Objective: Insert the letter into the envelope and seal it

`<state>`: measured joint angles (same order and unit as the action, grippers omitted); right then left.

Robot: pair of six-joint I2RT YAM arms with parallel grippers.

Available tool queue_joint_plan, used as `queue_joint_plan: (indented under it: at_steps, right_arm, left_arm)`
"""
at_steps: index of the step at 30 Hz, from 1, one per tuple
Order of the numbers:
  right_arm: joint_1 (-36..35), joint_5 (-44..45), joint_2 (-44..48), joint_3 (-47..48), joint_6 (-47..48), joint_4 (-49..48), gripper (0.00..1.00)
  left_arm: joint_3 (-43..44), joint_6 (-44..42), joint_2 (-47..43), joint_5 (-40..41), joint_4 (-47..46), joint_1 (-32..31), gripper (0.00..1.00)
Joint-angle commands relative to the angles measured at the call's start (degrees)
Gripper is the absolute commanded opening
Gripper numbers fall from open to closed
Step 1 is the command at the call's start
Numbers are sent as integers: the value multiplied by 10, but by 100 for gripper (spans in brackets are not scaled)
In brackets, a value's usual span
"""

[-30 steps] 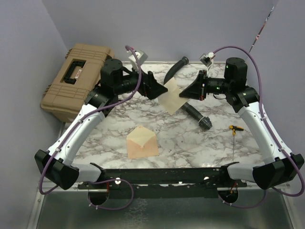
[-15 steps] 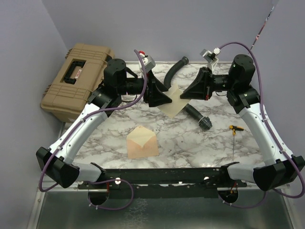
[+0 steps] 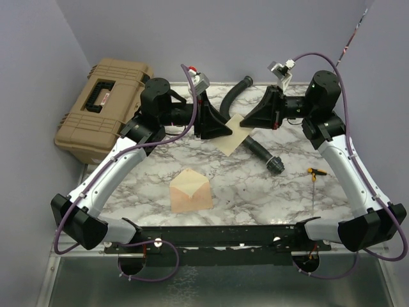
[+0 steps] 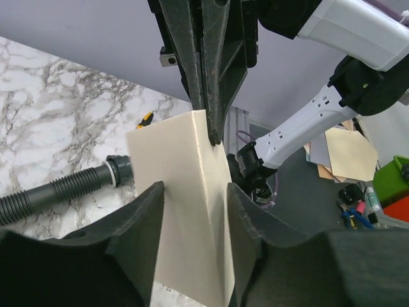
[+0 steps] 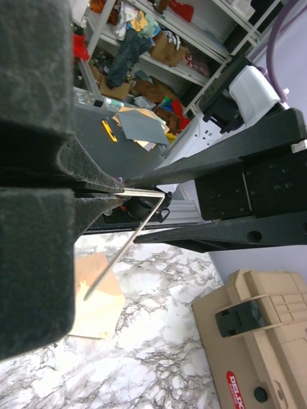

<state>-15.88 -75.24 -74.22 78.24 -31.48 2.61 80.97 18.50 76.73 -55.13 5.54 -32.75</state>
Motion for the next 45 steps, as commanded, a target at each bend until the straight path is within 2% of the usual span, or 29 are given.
queue_joint_plan:
  at_steps: [1,3,6,8,9,12,15,18,21,25,29,33,39,45]
  right_arm:
    - [-4,29,6,19,1,-12,0]
    - [-5,36,6,18,-2,-11,0]
    - [-5,45,8,14,-2,-9,0]
    - [-4,64,10,14,2,1,1]
    - [-4,80,12,15,4,11,4]
    - [-4,175,19,30,-14,50,31]
    - [-5,292,35,48,-88,87,57]
    - [-4,351,81,-21,-183,8,71]
    - [-5,388,118,-97,-241,-72,81]
    - [-6,360,119,-138,-278,-139,88]
    - [-13,321,100,-166,-334,-265,89]
    - [-18,302,80,-158,-348,-318,87]
    - [-23,265,45,-144,-400,-397,64]
    - [-27,252,34,-134,-405,-417,41]
  left_arm:
    - [1,15,7,-25,-13,-4,36]
    - [1,14,6,-16,-14,-3,24]
    - [-1,12,2,18,-14,-3,15]
    - [-4,10,-2,46,-14,-3,4]
    - [-5,9,-5,63,-14,-3,0]
    - [-10,12,-13,109,-14,-3,0]
    - [-10,30,-19,161,-14,-3,0]
    - [-10,69,-21,214,-27,-3,0]
    - [-11,128,-21,252,-53,-4,0]
    - [-36,238,-23,257,-152,-3,0]
    - [-62,321,-20,249,-244,-3,0]
    - [-65,352,-16,248,-271,-2,0]
    - [-80,388,-15,255,-298,-3,0]
    - [-100,396,-22,273,-306,-4,0]
